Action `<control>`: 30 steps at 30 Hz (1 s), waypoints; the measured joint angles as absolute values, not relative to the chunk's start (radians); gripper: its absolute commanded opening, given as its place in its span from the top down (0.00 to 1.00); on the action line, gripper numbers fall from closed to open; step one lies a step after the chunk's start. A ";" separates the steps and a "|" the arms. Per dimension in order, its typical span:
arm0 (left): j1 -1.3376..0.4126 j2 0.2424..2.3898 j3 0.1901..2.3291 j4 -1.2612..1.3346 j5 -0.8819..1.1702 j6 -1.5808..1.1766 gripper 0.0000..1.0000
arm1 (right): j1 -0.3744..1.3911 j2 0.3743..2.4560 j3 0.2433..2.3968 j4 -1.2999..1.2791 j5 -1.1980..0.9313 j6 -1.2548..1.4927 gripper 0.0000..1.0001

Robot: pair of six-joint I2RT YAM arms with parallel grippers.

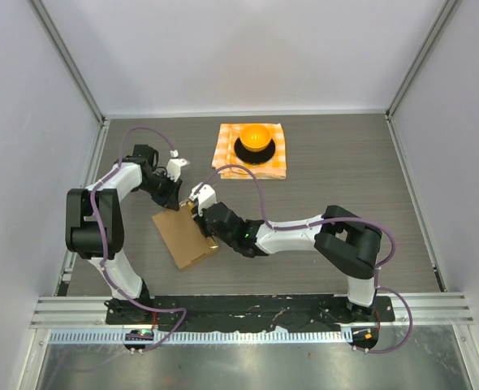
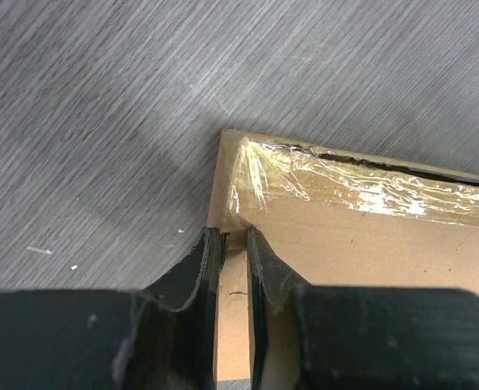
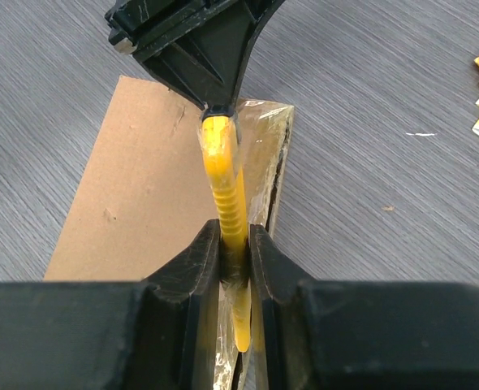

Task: Unpack the express box

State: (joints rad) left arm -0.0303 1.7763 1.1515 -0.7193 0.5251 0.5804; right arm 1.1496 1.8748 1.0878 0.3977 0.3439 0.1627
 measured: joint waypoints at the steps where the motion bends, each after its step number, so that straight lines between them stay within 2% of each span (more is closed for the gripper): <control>1: -0.030 1.777 1.151 -0.719 0.525 0.580 0.96 | 1.149 1.875 1.086 0.405 0.345 0.163 0.99; 6: -0.030 1.782 1.158 -0.727 0.525 0.580 0.85 | 1.149 1.875 1.073 0.432 0.346 0.165 0.99; 12: -0.031 1.789 1.169 -0.749 0.529 0.580 0.83 | 1.149 1.856 1.012 0.474 0.350 0.191 0.99; 20: -0.031 1.793 1.170 -0.771 0.542 0.580 0.86 | 1.170 1.821 0.934 0.538 0.390 0.234 0.99; 30: -0.021 1.798 1.162 -0.844 0.570 0.580 0.87 | 1.299 1.700 0.796 0.577 0.527 0.254 0.99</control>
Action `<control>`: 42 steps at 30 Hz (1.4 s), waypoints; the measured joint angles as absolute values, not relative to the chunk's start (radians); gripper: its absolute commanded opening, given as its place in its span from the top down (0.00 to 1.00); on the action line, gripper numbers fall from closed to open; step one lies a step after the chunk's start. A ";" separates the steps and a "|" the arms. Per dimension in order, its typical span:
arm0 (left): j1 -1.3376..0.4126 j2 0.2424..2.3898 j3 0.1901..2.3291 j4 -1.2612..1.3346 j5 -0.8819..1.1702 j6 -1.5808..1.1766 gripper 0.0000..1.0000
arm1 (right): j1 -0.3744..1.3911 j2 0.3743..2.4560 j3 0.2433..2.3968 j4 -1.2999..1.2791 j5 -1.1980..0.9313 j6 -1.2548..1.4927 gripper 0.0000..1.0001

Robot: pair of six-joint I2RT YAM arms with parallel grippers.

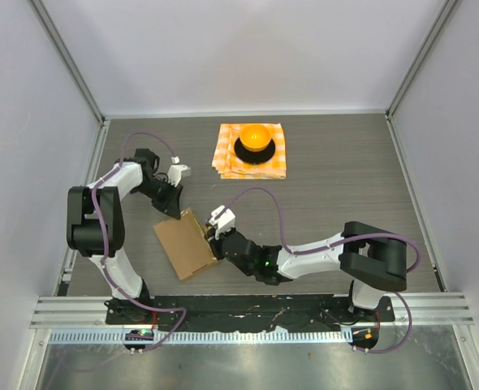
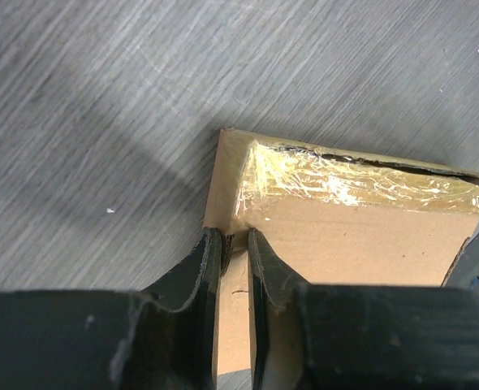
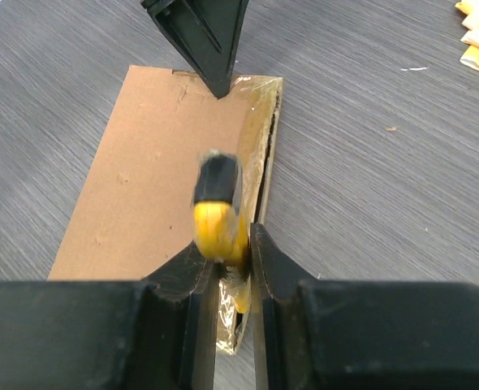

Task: Unpack the express box

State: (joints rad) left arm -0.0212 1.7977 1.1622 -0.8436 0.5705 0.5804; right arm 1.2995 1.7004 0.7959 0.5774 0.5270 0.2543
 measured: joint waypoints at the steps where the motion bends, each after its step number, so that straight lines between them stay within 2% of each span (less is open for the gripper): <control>1: -0.019 1.798 1.161 -0.849 0.573 0.580 0.87 | 1.306 1.688 0.786 0.574 0.535 0.258 0.99; 5: -0.017 1.798 1.159 -0.875 0.573 0.581 0.75 | 1.319 1.655 0.773 0.530 0.556 0.273 0.99; 7: -0.016 1.798 1.160 -0.895 0.568 0.582 0.64 | 1.322 1.655 0.779 0.509 0.568 0.286 0.99; 8: -0.016 1.798 1.161 -0.904 0.565 0.585 0.54 | 1.325 1.655 0.784 0.496 0.573 0.292 0.99; 9: -0.012 1.798 1.163 -0.923 0.555 0.585 0.37 | 1.328 1.655 0.788 0.482 0.577 0.299 0.99; 10: -0.006 1.798 1.164 -0.942 0.543 0.590 0.32 | 1.332 1.655 0.793 0.465 0.579 0.308 0.99; 11: -0.004 1.798 1.165 -0.959 0.530 0.603 0.20 | 1.337 1.655 0.793 0.446 0.579 0.316 0.99; 12: 0.013 1.798 1.168 -0.983 0.521 0.609 0.00 | 1.342 1.656 0.793 0.426 0.580 0.322 0.99; 23: 0.073 1.689 1.187 -1.216 0.488 0.731 0.00 | 1.357 1.672 0.793 0.413 0.611 0.363 0.99; 32: 0.020 1.629 0.929 -1.131 0.357 0.783 0.00 | 1.359 1.689 0.795 0.419 0.649 0.427 0.99; 42: -0.047 1.627 0.928 -1.085 0.266 0.712 0.00 | 1.305 1.684 0.715 0.509 0.638 0.611 0.99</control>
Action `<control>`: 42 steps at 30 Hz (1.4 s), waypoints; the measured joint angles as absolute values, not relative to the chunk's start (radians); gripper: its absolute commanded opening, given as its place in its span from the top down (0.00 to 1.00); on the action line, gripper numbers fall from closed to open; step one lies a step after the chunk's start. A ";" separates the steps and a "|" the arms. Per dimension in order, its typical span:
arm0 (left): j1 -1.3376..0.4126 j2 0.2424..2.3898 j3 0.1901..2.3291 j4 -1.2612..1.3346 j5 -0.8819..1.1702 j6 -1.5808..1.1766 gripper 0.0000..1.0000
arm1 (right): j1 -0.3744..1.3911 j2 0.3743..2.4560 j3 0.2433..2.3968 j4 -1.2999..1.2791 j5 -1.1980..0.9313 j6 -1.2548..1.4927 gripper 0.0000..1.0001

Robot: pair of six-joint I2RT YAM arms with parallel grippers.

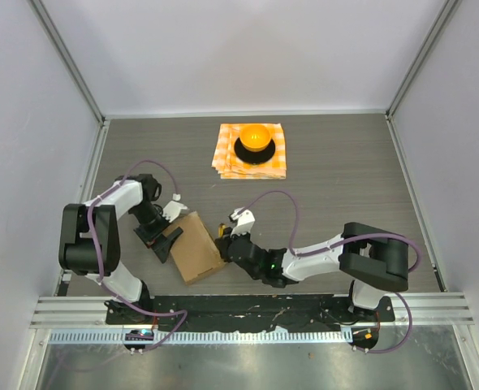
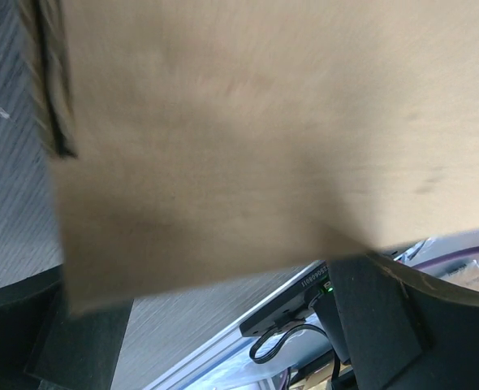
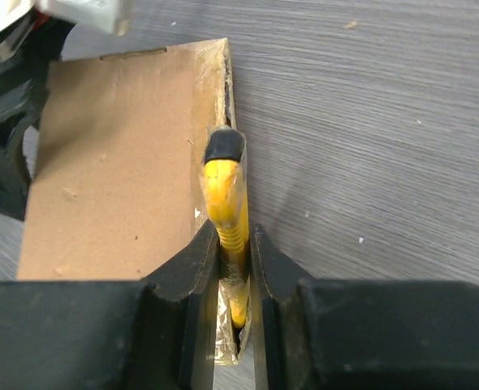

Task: Unpack the express box

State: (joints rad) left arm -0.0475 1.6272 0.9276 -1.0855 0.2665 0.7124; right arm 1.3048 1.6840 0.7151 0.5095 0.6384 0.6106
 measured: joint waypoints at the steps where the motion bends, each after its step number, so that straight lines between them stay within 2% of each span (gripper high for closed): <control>1: -0.051 1.628 0.928 -1.084 0.262 0.709 0.00 | 1.292 1.681 0.701 0.520 0.629 0.638 0.99; 6: -0.062 1.636 0.933 -1.083 0.247 0.687 0.00 | 1.227 1.671 0.641 0.583 0.582 0.749 0.99; 12: -0.063 1.639 0.964 -1.076 0.239 0.695 0.00 | 1.264 1.671 0.669 0.555 0.624 0.682 0.99; 20: -0.012 1.623 1.211 -1.194 0.370 0.750 0.00 | 1.321 1.671 0.724 0.463 0.695 0.543 0.99; 30: -0.136 1.612 1.016 -1.122 0.352 0.702 0.00 | 1.321 1.671 0.772 0.366 0.724 0.521 0.99; 42: -0.148 1.612 1.016 -0.956 0.284 0.582 0.00 | 1.320 1.677 0.780 0.358 0.723 0.521 0.99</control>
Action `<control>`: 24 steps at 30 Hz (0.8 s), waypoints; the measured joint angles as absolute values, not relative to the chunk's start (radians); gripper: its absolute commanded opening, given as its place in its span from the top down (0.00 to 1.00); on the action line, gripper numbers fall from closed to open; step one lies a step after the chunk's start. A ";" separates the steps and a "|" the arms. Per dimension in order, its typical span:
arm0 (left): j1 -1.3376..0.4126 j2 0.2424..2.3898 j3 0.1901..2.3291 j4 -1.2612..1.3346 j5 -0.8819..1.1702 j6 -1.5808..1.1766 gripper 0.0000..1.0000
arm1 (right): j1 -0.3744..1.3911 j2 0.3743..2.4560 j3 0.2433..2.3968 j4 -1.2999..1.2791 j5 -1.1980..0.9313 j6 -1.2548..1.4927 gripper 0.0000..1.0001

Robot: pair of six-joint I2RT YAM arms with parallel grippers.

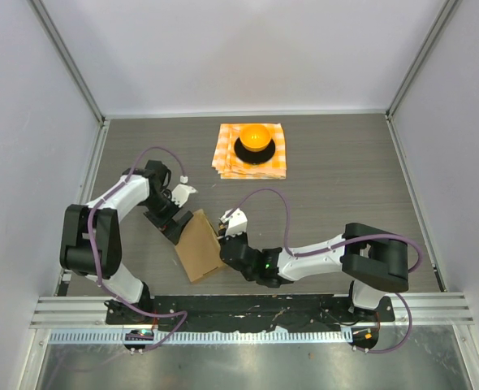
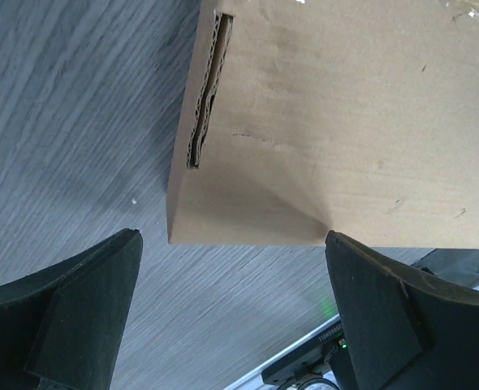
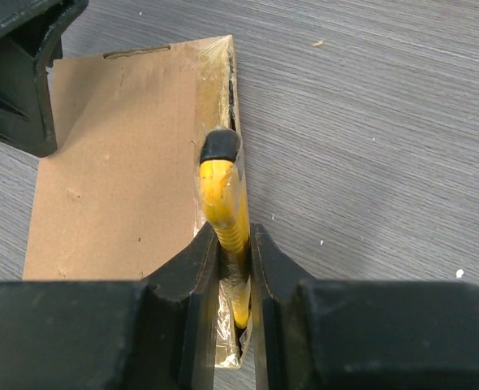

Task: Unpack the express box

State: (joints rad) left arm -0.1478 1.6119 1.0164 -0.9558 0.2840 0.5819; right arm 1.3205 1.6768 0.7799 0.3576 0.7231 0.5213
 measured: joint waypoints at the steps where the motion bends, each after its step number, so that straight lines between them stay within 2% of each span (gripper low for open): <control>1: -0.151 1.612 1.015 -0.950 0.280 0.579 0.00 | 1.320 1.678 0.781 0.358 0.723 0.522 0.99; 12: -0.159 1.583 0.963 -0.910 0.261 0.585 0.00 | 1.309 1.695 0.794 0.358 0.723 0.544 0.99; 24: -0.164 1.526 0.910 -0.887 0.231 0.625 0.00 | 1.177 1.720 0.753 0.441 0.590 0.765 0.99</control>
